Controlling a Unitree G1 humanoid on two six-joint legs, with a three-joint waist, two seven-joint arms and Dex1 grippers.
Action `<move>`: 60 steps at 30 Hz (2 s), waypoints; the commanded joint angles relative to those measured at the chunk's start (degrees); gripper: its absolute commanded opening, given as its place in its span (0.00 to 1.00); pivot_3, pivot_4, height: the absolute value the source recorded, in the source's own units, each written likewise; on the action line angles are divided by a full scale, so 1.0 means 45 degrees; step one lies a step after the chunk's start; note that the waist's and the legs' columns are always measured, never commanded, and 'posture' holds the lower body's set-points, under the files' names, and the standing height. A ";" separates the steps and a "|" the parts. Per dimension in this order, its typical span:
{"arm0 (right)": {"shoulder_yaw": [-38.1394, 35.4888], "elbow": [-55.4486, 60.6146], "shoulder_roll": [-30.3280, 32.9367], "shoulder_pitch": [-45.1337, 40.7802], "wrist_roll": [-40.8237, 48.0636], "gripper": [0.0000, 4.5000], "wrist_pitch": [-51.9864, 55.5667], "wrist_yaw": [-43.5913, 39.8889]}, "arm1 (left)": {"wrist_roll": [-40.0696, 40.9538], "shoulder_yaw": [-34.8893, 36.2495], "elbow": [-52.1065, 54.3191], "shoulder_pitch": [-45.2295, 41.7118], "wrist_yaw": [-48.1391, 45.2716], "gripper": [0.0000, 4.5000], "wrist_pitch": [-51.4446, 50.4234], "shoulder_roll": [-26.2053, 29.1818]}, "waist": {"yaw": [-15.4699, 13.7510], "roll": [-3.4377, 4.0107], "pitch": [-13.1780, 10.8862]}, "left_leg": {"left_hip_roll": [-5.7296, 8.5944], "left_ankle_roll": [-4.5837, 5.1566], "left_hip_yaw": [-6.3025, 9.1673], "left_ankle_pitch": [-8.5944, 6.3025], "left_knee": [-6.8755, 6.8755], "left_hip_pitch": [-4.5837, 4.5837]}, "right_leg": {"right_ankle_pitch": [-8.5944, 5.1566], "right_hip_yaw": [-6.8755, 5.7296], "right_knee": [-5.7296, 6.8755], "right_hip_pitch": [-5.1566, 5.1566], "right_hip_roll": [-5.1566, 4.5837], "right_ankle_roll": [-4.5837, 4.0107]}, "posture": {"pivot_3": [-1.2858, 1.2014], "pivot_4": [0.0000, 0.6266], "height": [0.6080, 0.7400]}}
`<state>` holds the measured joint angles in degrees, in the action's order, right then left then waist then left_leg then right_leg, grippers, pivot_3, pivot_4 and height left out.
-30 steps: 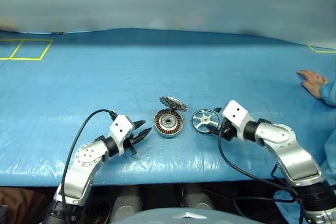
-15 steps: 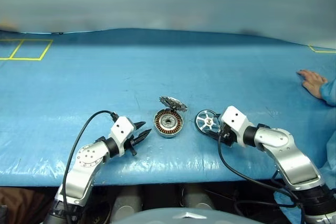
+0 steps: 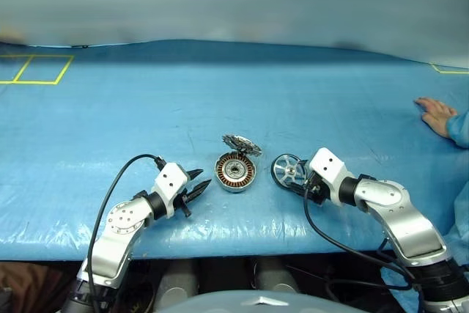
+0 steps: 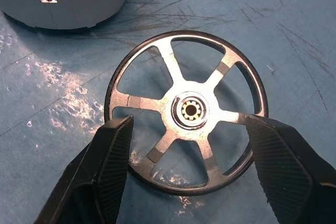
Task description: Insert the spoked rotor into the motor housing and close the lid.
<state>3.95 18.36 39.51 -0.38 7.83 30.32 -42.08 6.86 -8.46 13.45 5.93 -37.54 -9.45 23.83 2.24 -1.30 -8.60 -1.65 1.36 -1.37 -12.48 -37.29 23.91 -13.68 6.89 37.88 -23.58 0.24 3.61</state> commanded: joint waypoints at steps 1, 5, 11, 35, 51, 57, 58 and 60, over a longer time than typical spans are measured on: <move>-0.0192 0.0250 -0.0064 0.0151 0.0242 0.79 0.0152 0.0023 | 0.0026 -0.0056 0.0060 -0.0073 0.0017 0.36 0.0305 -0.0042 | -0.0001 0.0000 0.0000 | 0.0000 0.0000 0.0000 0.0000 0.0001 0.0000 | 0.0000 0.0000 0.0000 0.0000 0.0000 0.0000 | 0.52 0.24 1.00; -0.0133 0.0226 -0.0074 0.0154 0.0255 0.79 0.0199 0.0093 | 0.0032 -0.0026 0.0039 -0.0062 0.0020 0.36 0.0314 -0.0031 | 0.0000 0.0000 0.0000 | 0.0000 0.0000 0.0001 0.0000 0.0001 -0.0002 | -0.0001 -0.0001 -0.0001 0.0001 0.0000 -0.0001 | 0.52 0.24 1.00; -0.0091 0.0197 -0.0071 0.0158 0.0263 0.79 0.0312 0.0212 | -0.0002 -0.0003 0.0021 -0.0057 0.0066 0.36 0.0332 -0.0025 | 0.0001 0.0000 0.0000 | 0.0000 0.0000 0.0000 0.0000 0.0001 -0.0001 | 0.0000 0.0000 -0.0001 0.0002 0.0000 -0.0001 | 0.52 0.24 1.00; 0.0228 -0.0289 -0.0329 -0.0080 0.0397 0.26 0.0953 0.0273 | -0.0083 -0.0189 -0.0119 -0.0066 0.0171 0.36 0.0470 -0.0147 | 0.0012 -0.0022 0.0013 | -0.0003 -0.0001 -0.0003 -0.0002 0.0005 -0.0012 | -0.0001 -0.0006 -0.0012 0.0006 -0.0014 -0.0002 | 0.52 0.24 1.00; -0.0623 0.1346 -0.0193 0.0579 0.2494 0.26 0.0733 -0.1325 | 0.0247 0.0078 -0.0682 -0.0031 0.0005 0.36 0.1370 -0.0117 | 0.0006 -0.0020 0.0011 | 0.0002 0.0007 -0.0028 -0.0006 0.0033 0.0000 | -0.0002 -0.0015 -0.0016 -0.0024 -0.0038 -0.0002 | 0.52 0.24 1.00; -0.0265 0.2251 -0.0033 0.0494 0.2894 0.26 0.0845 -0.1649 | -0.0031 -0.0039 -0.1174 -0.0074 -0.0095 0.36 0.2462 -0.0059 | -0.0007 -0.0021 0.0010 | 0.0006 0.0008 -0.0037 -0.0007 0.0032 -0.0002 | -0.0002 -0.0011 -0.0017 -0.0024 -0.0045 -0.0001 | 0.52 0.24 1.00; -0.0188 0.2375 -0.0043 0.0451 0.2954 0.26 0.0859 -0.1698 | 0.0065 -0.0062 -0.1190 -0.0076 -0.0189 0.36 0.2388 -0.0049 | -0.0009 -0.0022 0.0010 | 0.0006 0.0008 -0.0039 -0.0007 0.0032 -0.0002 | -0.0002 -0.0011 -0.0017 -0.0024 -0.0048 -0.0001 | 0.52 0.24 1.00; 0.0149 0.2659 -0.0177 0.0215 0.3098 0.26 0.0841 -0.1804 | 0.0241 -0.0084 -0.1172 -0.0025 -0.0351 0.36 0.2223 -0.0015 | 0.0007 -0.0021 0.0009 | 0.0006 0.0009 -0.0039 -0.0008 0.0033 -0.0001 | -0.0002 -0.0012 -0.0019 -0.0027 -0.0049 -0.0001 | 0.52 0.24 1.00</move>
<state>4.31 27.36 38.82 1.78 19.94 34.44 -49.35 6.88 -9.08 7.05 5.95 -38.32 0.30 23.63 2.27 -1.40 -8.56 -1.63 1.40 -1.55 -12.51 -37.14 23.92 -13.70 6.84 37.80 -23.72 0.03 3.60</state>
